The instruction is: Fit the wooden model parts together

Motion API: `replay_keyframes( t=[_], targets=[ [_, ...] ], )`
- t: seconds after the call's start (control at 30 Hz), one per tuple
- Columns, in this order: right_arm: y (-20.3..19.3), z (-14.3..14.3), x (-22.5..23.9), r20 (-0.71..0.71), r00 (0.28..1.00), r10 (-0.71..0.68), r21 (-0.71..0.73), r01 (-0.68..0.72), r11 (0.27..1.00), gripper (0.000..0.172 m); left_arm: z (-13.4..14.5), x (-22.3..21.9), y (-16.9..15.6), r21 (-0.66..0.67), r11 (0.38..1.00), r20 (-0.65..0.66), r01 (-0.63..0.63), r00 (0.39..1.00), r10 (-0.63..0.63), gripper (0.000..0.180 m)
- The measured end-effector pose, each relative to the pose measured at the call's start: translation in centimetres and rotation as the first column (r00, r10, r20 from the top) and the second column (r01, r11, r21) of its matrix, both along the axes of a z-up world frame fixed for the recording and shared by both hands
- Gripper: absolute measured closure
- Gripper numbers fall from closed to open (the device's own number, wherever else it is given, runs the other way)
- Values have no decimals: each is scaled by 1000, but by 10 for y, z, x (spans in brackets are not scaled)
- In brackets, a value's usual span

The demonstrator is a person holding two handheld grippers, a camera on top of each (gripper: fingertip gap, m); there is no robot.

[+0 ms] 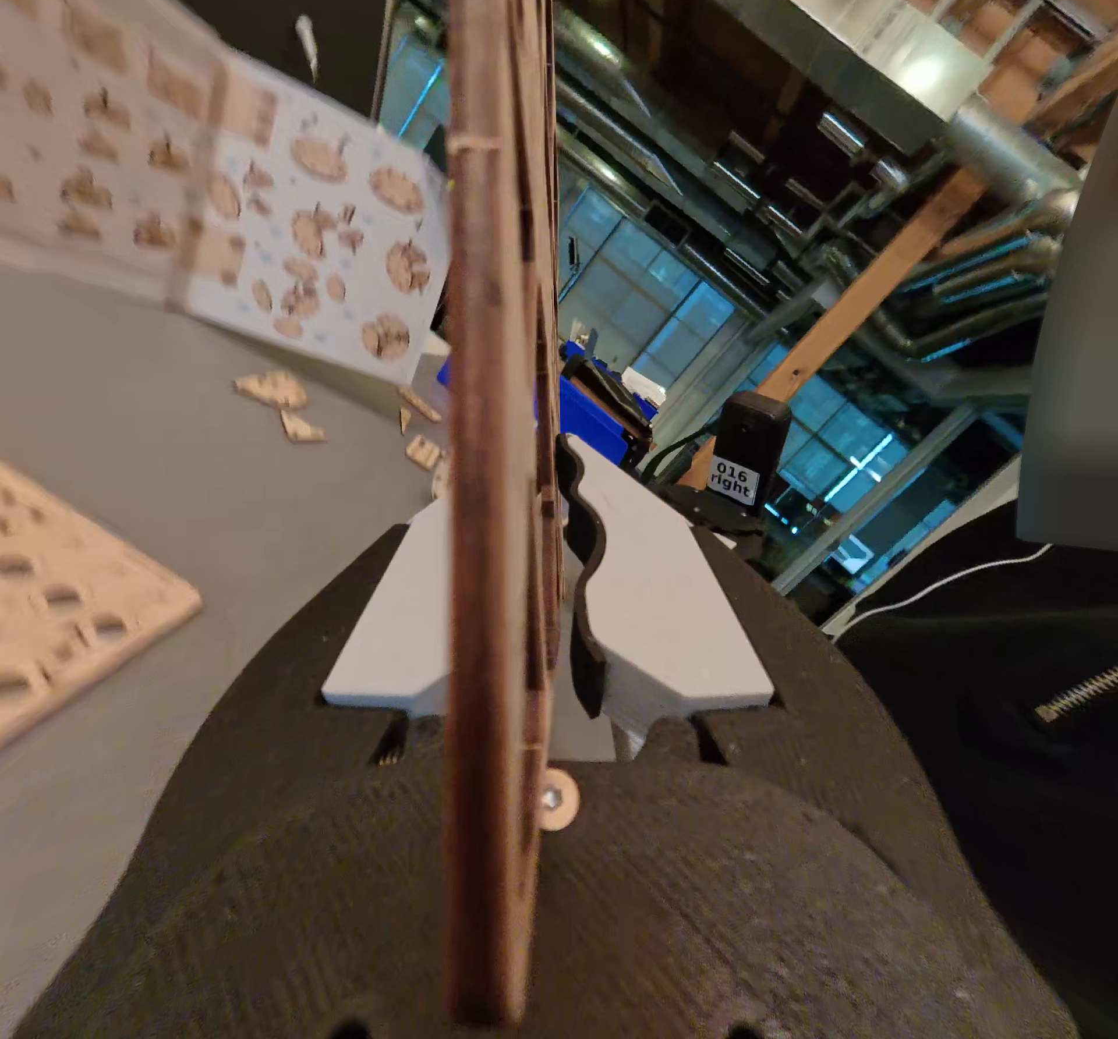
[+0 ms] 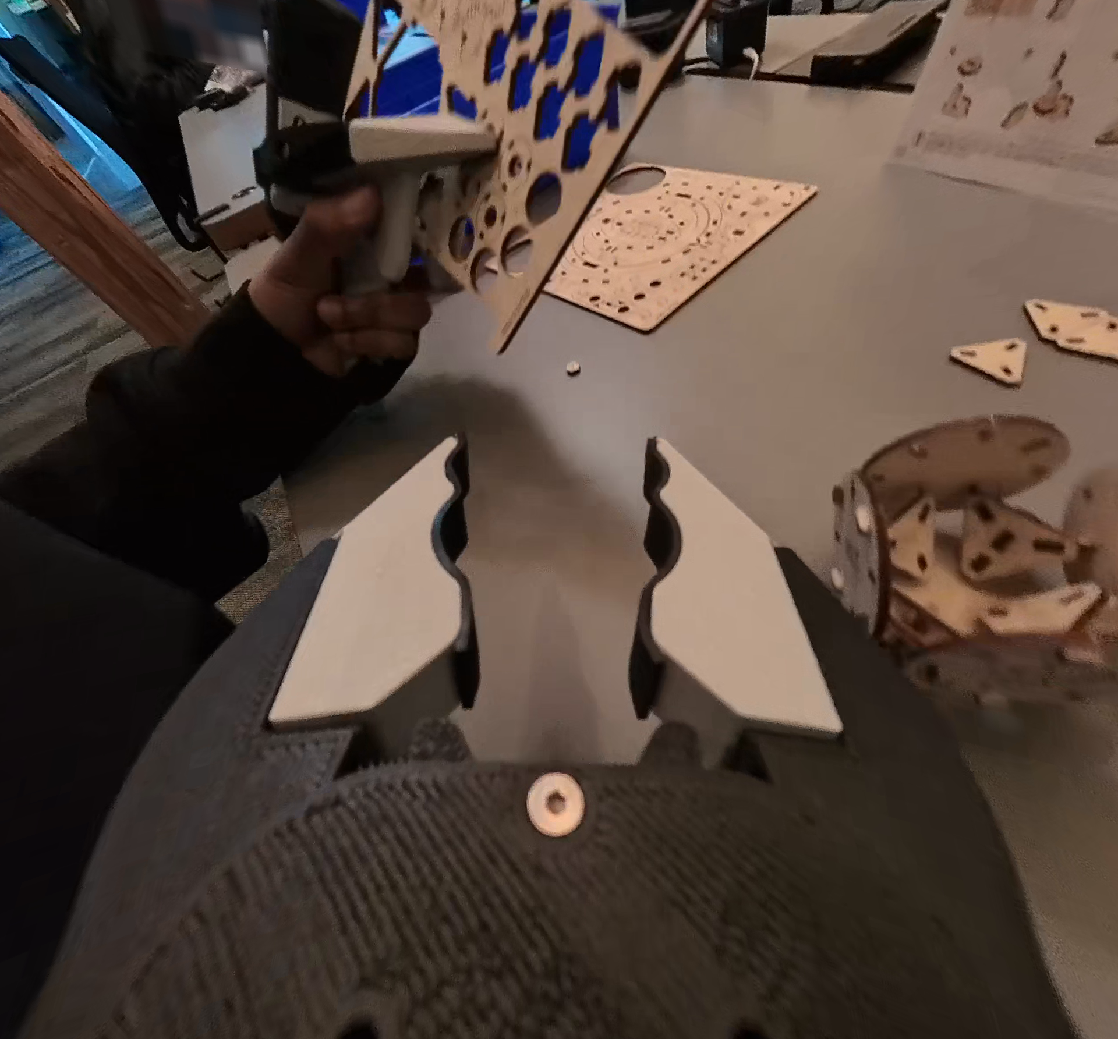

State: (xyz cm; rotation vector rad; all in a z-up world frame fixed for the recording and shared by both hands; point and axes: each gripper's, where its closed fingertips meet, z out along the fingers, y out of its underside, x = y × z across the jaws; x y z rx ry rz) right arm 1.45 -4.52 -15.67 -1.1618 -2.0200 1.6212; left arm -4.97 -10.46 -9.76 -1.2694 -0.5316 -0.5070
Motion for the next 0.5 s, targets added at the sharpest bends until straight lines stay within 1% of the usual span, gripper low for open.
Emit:
replay_keyframes(
  t=[0.07,0.13,0.2,0.27,0.37,0.43,0.5],
  targets=[
    [6,-4,10,19,1000,3,-29,-3,1000,121,-19,14,0,-14,999,109,-33,993,35,180],
    [7,-6,18,39,999,21,-92,-17,996,122,-30,32,1,3,999,216,-44,976,42,180],
    [4,-9,23,77,996,54,-139,-43,989,121,-37,48,6,3,998,262,-64,963,61,180],
    [1,-11,25,104,991,84,-159,-67,985,119,-39,60,13,-24,997,250,-79,965,82,180],
    [-3,-9,24,115,986,119,-196,-95,976,121,-47,68,29,-115,988,196,-98,973,119,180],
    [-5,-11,24,148,979,142,-229,-105,968,132,-51,70,39,-152,984,178,-88,977,115,180],
    [-1,-14,21,186,974,133,-262,-81,962,134,-51,70,44,-151,984,183,-98,975,125,180]
  ],
)
